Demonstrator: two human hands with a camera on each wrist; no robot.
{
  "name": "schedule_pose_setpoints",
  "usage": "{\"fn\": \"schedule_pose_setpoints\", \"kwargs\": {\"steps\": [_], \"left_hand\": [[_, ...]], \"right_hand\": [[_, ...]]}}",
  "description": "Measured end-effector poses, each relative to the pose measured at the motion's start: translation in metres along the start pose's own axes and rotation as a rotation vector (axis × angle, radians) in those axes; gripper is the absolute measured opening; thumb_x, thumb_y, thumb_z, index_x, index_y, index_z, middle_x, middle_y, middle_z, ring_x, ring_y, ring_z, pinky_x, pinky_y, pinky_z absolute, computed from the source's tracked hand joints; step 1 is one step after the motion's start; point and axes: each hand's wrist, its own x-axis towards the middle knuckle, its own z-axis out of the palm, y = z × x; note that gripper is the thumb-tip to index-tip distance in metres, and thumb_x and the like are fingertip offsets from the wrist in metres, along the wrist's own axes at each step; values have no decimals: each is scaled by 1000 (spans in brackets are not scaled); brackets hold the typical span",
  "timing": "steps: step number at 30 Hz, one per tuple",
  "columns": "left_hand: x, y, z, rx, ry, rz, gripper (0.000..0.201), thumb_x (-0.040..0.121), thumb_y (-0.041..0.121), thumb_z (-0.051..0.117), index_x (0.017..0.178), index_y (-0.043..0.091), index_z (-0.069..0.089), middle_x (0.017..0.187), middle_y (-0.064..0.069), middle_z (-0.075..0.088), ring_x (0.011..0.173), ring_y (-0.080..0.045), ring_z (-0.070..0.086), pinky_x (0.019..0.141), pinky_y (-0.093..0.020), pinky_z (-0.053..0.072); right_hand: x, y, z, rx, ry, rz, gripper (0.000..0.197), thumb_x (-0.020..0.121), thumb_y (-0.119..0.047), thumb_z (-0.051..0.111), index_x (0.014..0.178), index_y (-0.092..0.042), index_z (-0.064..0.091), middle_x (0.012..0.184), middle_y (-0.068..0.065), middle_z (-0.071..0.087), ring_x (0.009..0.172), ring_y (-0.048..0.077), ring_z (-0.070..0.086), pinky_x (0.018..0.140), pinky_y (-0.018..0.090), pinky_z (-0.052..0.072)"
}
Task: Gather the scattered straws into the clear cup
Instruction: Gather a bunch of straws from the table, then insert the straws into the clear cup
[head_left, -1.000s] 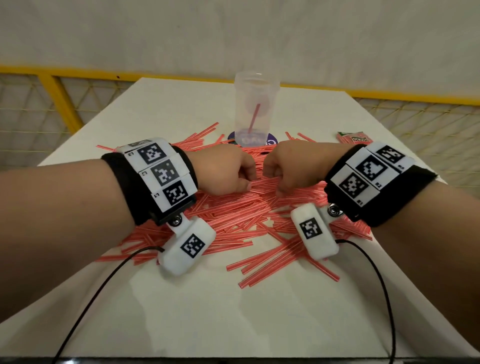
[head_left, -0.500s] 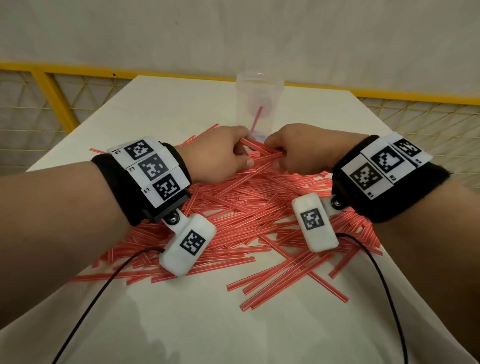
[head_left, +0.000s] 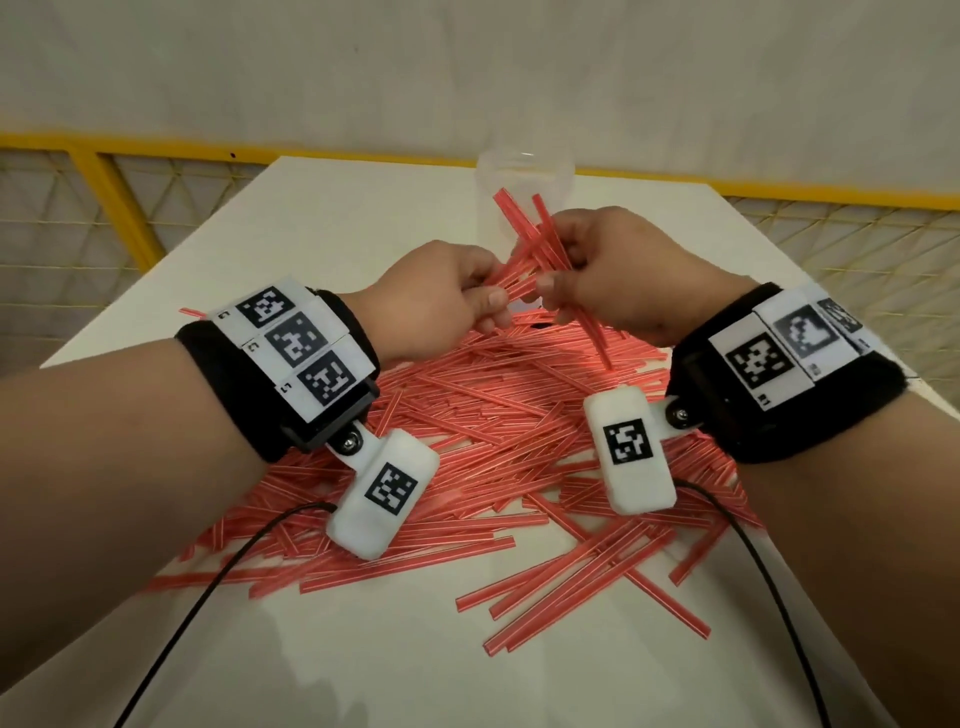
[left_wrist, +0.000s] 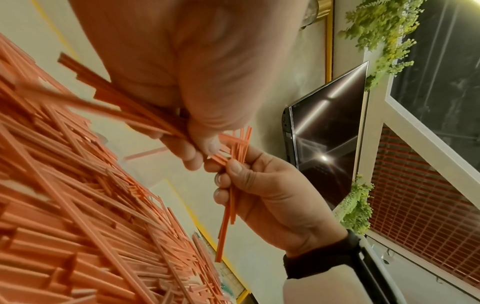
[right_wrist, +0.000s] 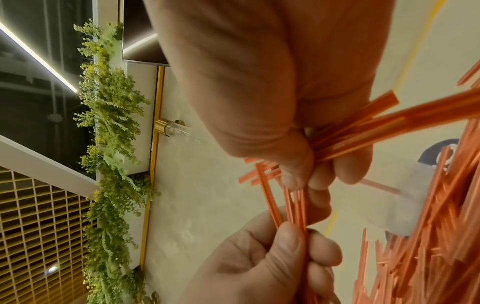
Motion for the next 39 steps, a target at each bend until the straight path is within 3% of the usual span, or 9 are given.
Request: {"fn": "schedule_pose_setpoints", "kwargs": {"steps": [5, 10, 13, 18, 23, 26, 31, 35, 39], "left_hand": [[1, 1, -2, -194, 182, -28, 25, 102, 11, 44, 89, 25, 60, 80, 5, 65, 62, 3, 58, 61, -13, 46], [4, 18, 1, -530, 245, -39, 22, 102, 7, 43, 95, 17, 62, 103, -6, 69, 104, -20, 66, 93, -35, 52], [5, 24, 9, -638, 244, -69, 19, 102, 9, 43, 99, 17, 60, 94, -7, 65, 94, -23, 63, 93, -46, 52], [7, 23, 17, -581, 306, -63, 16, 102, 13, 45, 99, 24, 56, 85, 1, 67, 59, 0, 59, 54, -15, 43], [5, 20, 22, -629, 296, 18, 21, 100, 5, 46, 110, 20, 57, 92, 1, 68, 79, -10, 63, 70, -24, 48], [4, 18, 18, -630, 301, 68, 24, 94, -1, 55, 109, 16, 62, 93, 2, 71, 83, -12, 65, 71, -25, 52], [1, 20, 7, -577, 315, 79, 27, 79, -3, 73, 105, 5, 67, 94, -5, 74, 63, -27, 63, 62, -31, 55], [5, 30, -7, -454, 309, 187, 84, 70, -14, 76, 133, 31, 41, 120, -3, 63, 94, -12, 71, 72, -23, 57], [5, 39, -15, -218, 214, 274, 69, 78, -11, 69, 129, 31, 49, 127, 8, 58, 109, -16, 65, 83, -29, 57]], "right_hand": [[-1, 3, 0, 193, 82, 20, 16, 94, 2, 54, 97, -12, 62, 84, 9, 71, 65, 12, 63, 64, 25, 58], [2, -3, 17, 419, 102, 47, 13, 98, -3, 50, 102, -9, 61, 84, 10, 69, 72, 17, 69, 70, 31, 60], [5, -4, 27, 423, 146, 60, 19, 99, -7, 50, 115, -6, 60, 95, 15, 70, 86, 26, 71, 78, 39, 60], [3, -3, 37, 398, 171, 5, 28, 99, -7, 48, 126, -12, 55, 105, 17, 68, 93, 28, 68, 80, 45, 58], [0, -2, 41, 370, 136, -33, 28, 101, -8, 42, 128, -11, 52, 104, 14, 66, 89, 30, 68, 84, 51, 56], [-4, 1, 40, 457, 75, -58, 23, 103, -7, 37, 121, -12, 50, 88, 7, 59, 72, 17, 62, 71, 35, 57], [-9, 6, 33, 492, -39, -120, 22, 102, -1, 34, 114, -8, 51, 76, 3, 57, 66, 13, 52, 65, 31, 42], [-7, 7, 33, 594, -97, -116, 21, 102, 0, 33, 115, -5, 48, 76, 4, 53, 63, 12, 55, 66, 27, 48], [-7, 6, 34, 656, -125, -154, 22, 102, 3, 33, 116, -6, 47, 79, 5, 54, 65, 15, 54, 66, 25, 48]]}}
